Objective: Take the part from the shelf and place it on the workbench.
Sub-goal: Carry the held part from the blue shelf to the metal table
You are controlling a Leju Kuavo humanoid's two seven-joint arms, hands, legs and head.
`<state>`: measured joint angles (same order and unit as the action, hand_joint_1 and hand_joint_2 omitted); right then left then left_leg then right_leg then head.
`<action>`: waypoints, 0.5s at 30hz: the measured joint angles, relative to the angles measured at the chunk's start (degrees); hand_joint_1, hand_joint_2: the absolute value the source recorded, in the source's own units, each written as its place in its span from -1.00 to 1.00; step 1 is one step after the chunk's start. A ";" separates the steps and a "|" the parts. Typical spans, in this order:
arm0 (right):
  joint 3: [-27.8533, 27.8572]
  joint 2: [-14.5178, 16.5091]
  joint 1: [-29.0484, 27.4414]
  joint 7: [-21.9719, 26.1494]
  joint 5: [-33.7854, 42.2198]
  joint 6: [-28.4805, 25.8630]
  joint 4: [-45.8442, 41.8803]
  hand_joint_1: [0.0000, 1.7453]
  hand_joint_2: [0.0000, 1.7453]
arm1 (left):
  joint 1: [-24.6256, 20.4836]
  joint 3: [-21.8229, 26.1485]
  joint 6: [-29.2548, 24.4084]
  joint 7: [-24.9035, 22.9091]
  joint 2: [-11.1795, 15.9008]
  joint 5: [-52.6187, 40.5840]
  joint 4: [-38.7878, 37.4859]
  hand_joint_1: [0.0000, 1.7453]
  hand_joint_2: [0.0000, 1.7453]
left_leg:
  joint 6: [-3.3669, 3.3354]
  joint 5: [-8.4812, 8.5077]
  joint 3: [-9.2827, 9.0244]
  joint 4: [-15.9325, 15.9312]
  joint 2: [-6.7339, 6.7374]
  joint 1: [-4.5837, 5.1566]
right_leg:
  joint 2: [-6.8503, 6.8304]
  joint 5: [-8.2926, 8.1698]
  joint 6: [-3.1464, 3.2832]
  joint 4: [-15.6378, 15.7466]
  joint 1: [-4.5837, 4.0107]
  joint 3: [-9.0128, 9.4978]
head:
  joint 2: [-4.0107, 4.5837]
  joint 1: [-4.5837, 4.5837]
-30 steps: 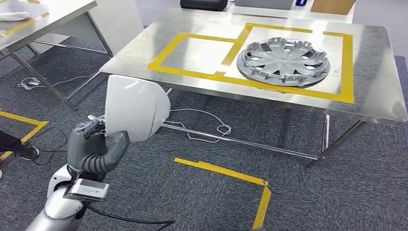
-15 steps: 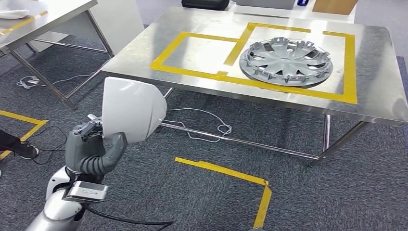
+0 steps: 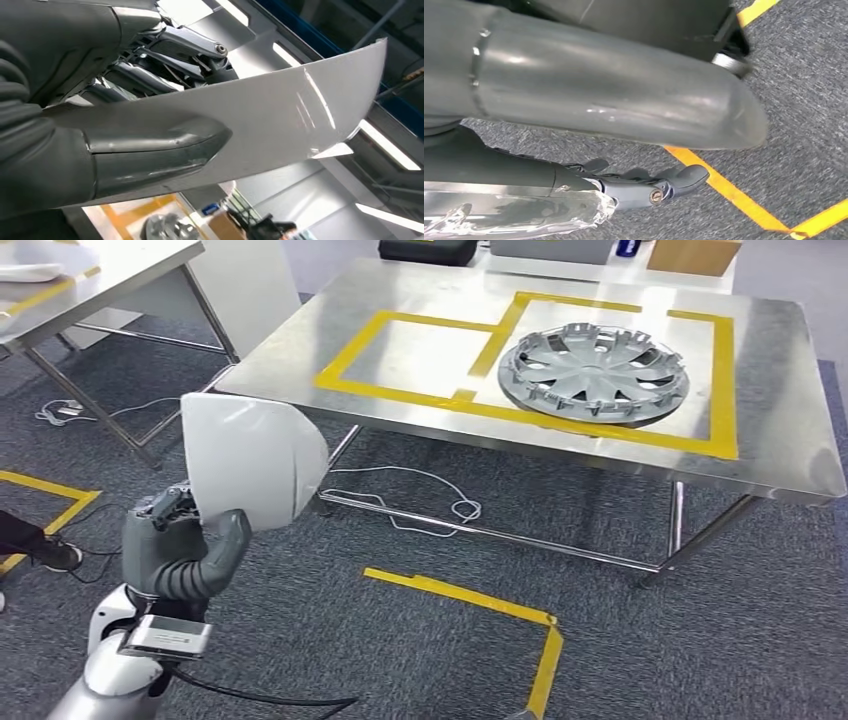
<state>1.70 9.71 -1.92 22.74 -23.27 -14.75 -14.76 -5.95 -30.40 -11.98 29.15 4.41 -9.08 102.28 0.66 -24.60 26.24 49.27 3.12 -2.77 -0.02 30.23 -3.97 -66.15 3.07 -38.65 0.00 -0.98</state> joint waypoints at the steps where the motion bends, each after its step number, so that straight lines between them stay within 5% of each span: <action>1: 0.00 -0.05 -0.06 -0.04 0.11 0.02 0.01 -1.00 -1.00 | 0.20 0.01 0.01 -0.01 -0.04 -0.01 -0.01 1.00 1.00 | 0.28 -0.12 0.05 0.16 -0.01 -0.13 | -0.02 0.67 -0.25 -2.54 0.09 -1.26 | 0.00 -0.07; 3: 0.00 -0.15 -0.10 -0.10 0.25 0.03 0.01 -1.00 -1.00 | 0.42 0.02 0.05 -0.01 -0.04 -0.05 -0.03 1.00 1.00 | 1.27 -0.73 0.17 1.04 -0.05 -0.78 | -0.14 -1.01 -1.01 -1.79 0.48 -0.86 | 0.00 -0.09; 5: 0.00 -0.14 -0.01 -0.14 0.31 0.05 0.01 -1.00 -1.00 | 0.48 0.03 0.07 0.01 -0.03 -0.09 -0.04 1.00 1.00 | 2.95 -2.07 0.69 3.09 -0.08 -1.63 | -0.35 -3.35 -2.15 3.81 0.95 2.20 | 0.00 -0.26; 7: 0.04 -0.05 0.15 -0.35 0.38 -0.05 0.01 -1.00 -1.00 | 0.47 0.10 0.03 -0.02 -0.02 -0.16 0.00 1.00 1.00 | 4.43 -3.72 1.79 5.78 -0.09 -1.91 | -0.11 -3.11 -1.48 6.02 1.13 3.50 | 0.00 -0.64; 9: 0.10 -0.01 0.24 -0.73 0.45 -0.32 0.02 -1.00 -1.00 | 0.50 0.18 0.01 -0.08 -0.03 -0.31 0.04 1.00 1.00 | 5.23 -4.40 2.41 7.12 -0.10 -1.82 | 0.29 -2.34 0.41 4.95 1.03 2.93 | 0.00 -0.36; 12: 0.11 0.02 0.19 -1.10 0.46 -0.58 0.03 -1.00 -1.00 | 0.55 0.28 -0.01 -0.25 -0.04 -0.42 0.05 1.00 1.00 | 5.13 -6.30 3.04 9.24 -0.74 -1.72 | 0.54 -2.18 1.77 4.27 0.35 2.38 | 0.00 0.58; 15: 0.15 -0.03 0.23 -1.17 0.47 -0.78 0.03 -1.00 -1.00 | 0.64 0.48 -0.02 -0.29 -0.03 -0.45 0.04 1.00 1.00 | 3.34 -12.46 8.35 20.60 -1.78 -0.57 | 0.76 -2.32 2.40 4.38 -0.67 2.27 | 0.00 1.05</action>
<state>1.85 9.68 -1.68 21.57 -22.80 -15.52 -14.73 -5.32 -29.92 -11.99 28.85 4.38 -9.53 102.33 4.00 -37.06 34.58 69.87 1.34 -3.35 0.74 27.91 -1.57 -61.76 2.40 -36.38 0.00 0.07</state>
